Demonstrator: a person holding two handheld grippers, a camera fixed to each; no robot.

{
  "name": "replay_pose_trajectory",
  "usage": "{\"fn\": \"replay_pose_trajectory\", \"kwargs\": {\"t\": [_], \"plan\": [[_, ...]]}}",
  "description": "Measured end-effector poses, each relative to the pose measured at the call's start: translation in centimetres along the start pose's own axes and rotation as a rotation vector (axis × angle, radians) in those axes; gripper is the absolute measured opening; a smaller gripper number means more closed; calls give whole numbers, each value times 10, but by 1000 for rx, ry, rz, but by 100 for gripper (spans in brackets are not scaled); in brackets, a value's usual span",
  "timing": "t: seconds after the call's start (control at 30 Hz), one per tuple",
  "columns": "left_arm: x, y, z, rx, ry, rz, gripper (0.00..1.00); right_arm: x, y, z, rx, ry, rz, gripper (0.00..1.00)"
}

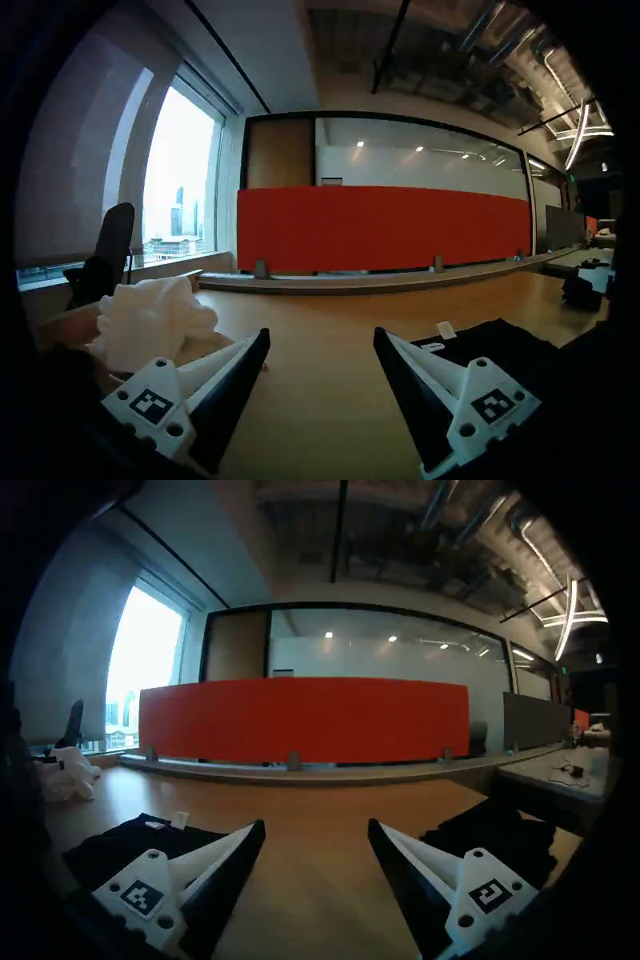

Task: Fold towel

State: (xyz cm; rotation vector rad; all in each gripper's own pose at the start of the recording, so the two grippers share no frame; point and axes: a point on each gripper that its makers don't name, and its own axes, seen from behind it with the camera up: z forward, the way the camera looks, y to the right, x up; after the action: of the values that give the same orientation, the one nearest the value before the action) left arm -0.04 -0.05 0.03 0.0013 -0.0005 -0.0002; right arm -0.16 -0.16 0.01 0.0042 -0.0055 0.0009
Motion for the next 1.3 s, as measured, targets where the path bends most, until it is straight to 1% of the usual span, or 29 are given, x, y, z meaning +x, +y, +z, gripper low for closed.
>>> {"fn": "replay_pose_trajectory", "kwargs": {"t": [0.2, 0.3, 0.37, 0.57, 0.8, 1.0, 1.1, 1.2, 1.3], "plan": [[-3, -10, 3, 29, -17, -5, 96, 6, 6, 0, -30, -17, 6, 100], [5, -13, 4, 32, -21, -14, 96, 18, 5, -1, -30, -16, -2, 100], [15, -15, 3, 32, -21, -21, 96, 28, 3, -1, -29, -15, -2, 100], [58, -21, 4, 32, -13, -20, 96, 71, -3, -3, -27, -7, 1, 100], [119, -24, 2, 28, -2, -6, 96, 125, -9, -9, -22, 2, -6, 100], [168, -21, -1, 15, 5, -7, 96, 164, -12, -15, -16, -5, -15, 99], [189, -20, -4, 7, 3, -7, 96, 184, -13, -18, -18, -3, -14, 100], [204, -16, -7, -5, -1, -7, 96, 203, -15, -21, -16, 1, -11, 100], [214, -12, -11, -15, -6, -6, 96, 215, -16, -23, -13, 2, -12, 100]]}}
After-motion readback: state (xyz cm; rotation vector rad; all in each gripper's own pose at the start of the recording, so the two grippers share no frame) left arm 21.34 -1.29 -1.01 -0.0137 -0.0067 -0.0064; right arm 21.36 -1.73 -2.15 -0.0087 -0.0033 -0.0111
